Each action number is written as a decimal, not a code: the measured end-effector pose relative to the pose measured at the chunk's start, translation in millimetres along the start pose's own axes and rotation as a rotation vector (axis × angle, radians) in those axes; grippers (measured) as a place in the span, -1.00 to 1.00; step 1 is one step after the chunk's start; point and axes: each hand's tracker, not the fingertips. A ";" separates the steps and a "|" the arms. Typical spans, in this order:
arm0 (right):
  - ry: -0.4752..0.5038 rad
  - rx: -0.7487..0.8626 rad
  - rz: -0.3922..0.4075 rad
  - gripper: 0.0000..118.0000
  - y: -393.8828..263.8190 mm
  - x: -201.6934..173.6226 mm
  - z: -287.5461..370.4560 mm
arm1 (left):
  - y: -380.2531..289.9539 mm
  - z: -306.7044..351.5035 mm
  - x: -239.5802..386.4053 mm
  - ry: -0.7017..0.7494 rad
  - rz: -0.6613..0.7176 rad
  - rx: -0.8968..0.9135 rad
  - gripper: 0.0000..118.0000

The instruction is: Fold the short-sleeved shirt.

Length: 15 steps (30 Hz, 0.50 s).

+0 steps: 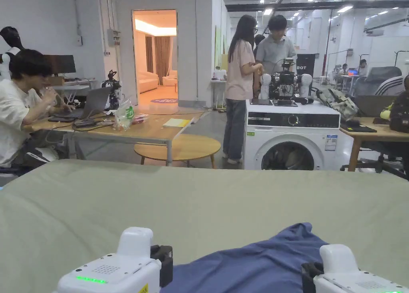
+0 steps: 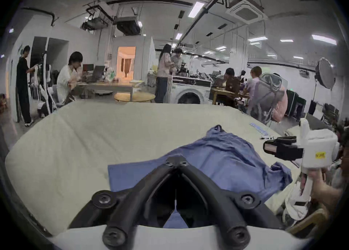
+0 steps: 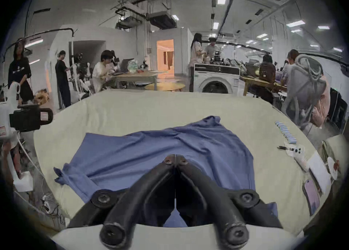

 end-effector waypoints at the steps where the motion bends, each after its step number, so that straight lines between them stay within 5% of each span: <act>1: 0.003 -0.008 0.000 -1.00 -1.7 -1.5 -2.6 | -1.8 -0.8 -1.9 0.003 0.010 -0.005 -1.00; 12: 0.040 -0.050 -0.057 -1.00 -10.3 29.4 -14.4 | 9.7 -31.3 -86.2 0.146 0.188 -0.181 -1.00; 13: 0.059 -0.055 -0.077 -1.00 -10.9 34.6 -16.7 | 10.5 -47.4 -100.7 0.133 0.221 -0.250 -0.88; 15: 0.092 -0.072 -0.107 -1.00 -10.3 43.2 -24.7 | 9.7 -83.1 -121.4 0.114 0.271 -0.350 -0.25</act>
